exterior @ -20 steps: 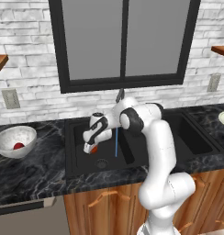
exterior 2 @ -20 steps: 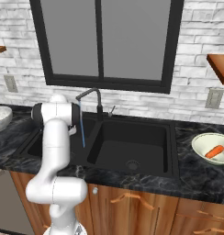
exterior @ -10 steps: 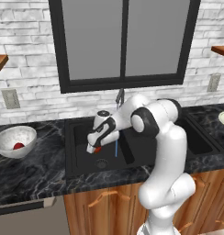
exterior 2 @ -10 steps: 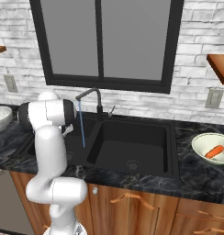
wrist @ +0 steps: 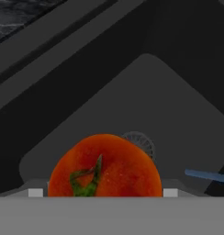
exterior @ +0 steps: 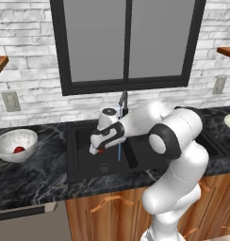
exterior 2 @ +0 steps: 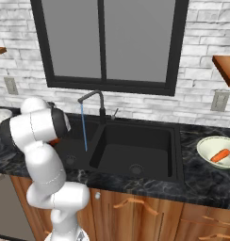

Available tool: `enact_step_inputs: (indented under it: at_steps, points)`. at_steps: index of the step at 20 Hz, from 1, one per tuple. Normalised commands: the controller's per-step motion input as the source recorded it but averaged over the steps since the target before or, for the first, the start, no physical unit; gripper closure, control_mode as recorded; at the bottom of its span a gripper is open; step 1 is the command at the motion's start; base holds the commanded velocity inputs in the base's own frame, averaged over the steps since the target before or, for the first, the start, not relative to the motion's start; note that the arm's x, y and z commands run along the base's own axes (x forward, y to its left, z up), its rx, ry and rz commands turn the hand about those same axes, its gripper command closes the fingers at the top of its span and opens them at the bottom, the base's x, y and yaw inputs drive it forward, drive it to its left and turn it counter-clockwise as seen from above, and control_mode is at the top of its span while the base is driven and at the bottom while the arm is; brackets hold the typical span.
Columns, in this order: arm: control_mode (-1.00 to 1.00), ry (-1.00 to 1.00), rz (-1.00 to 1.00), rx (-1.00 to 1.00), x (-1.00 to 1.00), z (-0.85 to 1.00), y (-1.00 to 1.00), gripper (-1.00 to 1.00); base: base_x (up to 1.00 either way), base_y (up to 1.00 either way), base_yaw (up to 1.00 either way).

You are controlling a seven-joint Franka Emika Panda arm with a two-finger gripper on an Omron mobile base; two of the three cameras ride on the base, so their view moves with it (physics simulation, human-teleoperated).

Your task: Pick the tomatos from the sink and place them in one bowl. Place the carrot in the other bowl. Then turn off the sink faucet.

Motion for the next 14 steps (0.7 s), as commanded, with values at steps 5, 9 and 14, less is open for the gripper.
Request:
enact_step_inputs:
  at_steps: [5,9,14]
  points:
    - [-1.0,0.0,-0.01,0.0,-0.06,0.52,0.0,1.0,0.0,0.0,0.0]
    - [-1.0,0.0,-0.02,0.0,-0.03,0.37,0.09,1.0,0.0,0.0,0.0]
    - [-1.0,0.0,-0.02,0.0,-0.09,0.39,0.18,1.0,0.0,0.0,0.0]
